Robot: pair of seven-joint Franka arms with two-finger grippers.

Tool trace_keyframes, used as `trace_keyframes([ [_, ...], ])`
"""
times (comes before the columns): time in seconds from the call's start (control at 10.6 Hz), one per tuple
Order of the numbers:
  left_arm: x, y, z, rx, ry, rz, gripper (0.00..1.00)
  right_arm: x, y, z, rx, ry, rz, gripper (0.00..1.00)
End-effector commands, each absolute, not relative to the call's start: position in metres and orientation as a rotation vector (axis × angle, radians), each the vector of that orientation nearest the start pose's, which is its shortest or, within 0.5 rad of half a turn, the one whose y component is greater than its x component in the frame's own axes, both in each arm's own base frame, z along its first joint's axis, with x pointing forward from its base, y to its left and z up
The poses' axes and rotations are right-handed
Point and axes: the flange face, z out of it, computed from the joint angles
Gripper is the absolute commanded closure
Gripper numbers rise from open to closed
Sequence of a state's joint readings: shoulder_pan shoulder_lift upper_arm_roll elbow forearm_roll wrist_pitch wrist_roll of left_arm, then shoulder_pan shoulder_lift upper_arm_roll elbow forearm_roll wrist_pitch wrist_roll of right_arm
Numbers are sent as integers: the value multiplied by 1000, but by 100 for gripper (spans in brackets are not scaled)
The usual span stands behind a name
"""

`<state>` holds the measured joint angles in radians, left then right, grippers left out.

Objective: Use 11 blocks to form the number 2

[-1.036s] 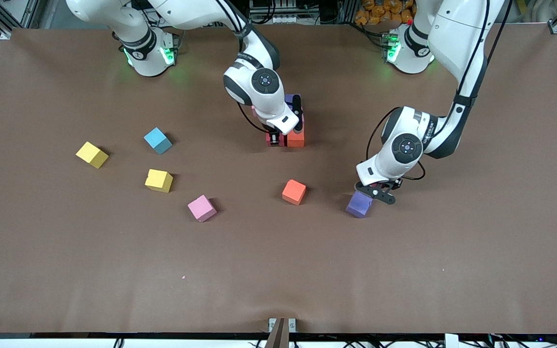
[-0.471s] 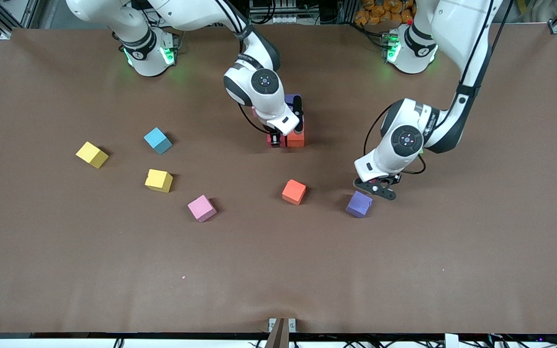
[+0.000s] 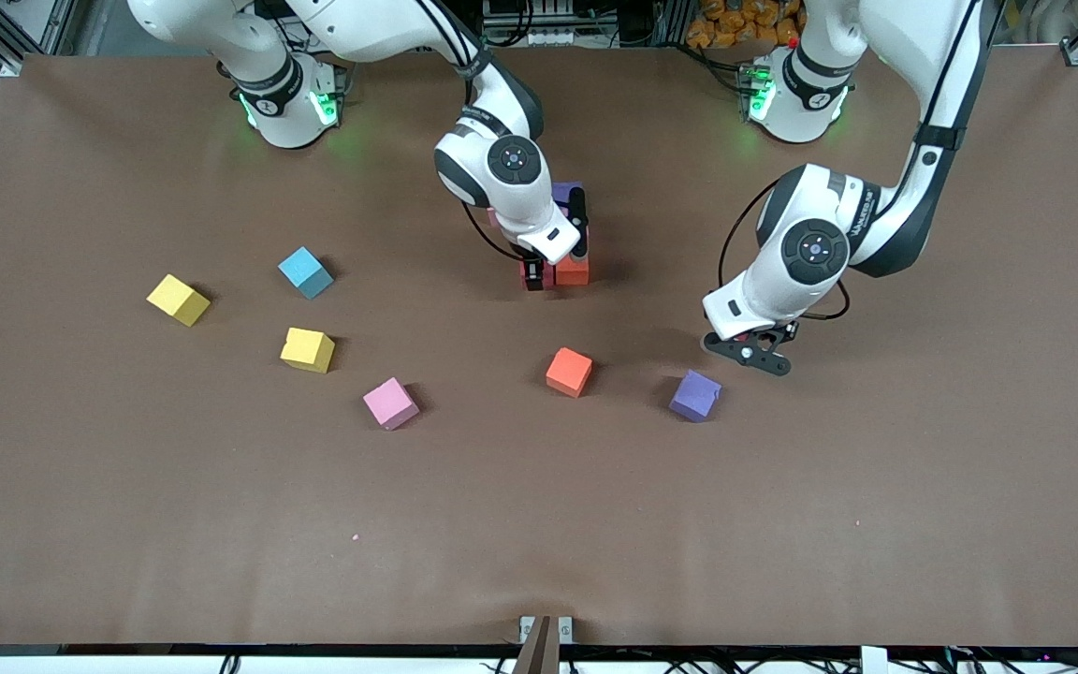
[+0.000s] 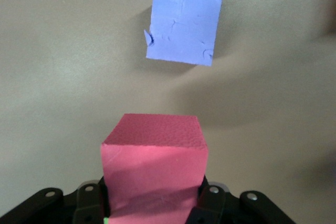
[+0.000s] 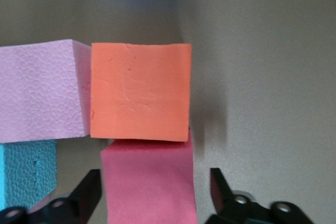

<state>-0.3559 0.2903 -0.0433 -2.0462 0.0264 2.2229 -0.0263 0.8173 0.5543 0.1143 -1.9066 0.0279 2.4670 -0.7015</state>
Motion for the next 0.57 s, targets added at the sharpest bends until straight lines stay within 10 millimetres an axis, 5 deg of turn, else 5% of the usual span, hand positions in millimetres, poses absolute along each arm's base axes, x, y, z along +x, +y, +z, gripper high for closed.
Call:
trace_keyframes([
  [0.0,525,-218,312,-3027,554,187,60,381,508,218,2270,2296,8,0],
  [0.28,522,-221,330,-3047,456,187,60,381,505,246,2267,2289,-39,0],
  [0.47,513,-248,338,-3073,288,160,60,388,496,268,2281,2270,-47,0],
])
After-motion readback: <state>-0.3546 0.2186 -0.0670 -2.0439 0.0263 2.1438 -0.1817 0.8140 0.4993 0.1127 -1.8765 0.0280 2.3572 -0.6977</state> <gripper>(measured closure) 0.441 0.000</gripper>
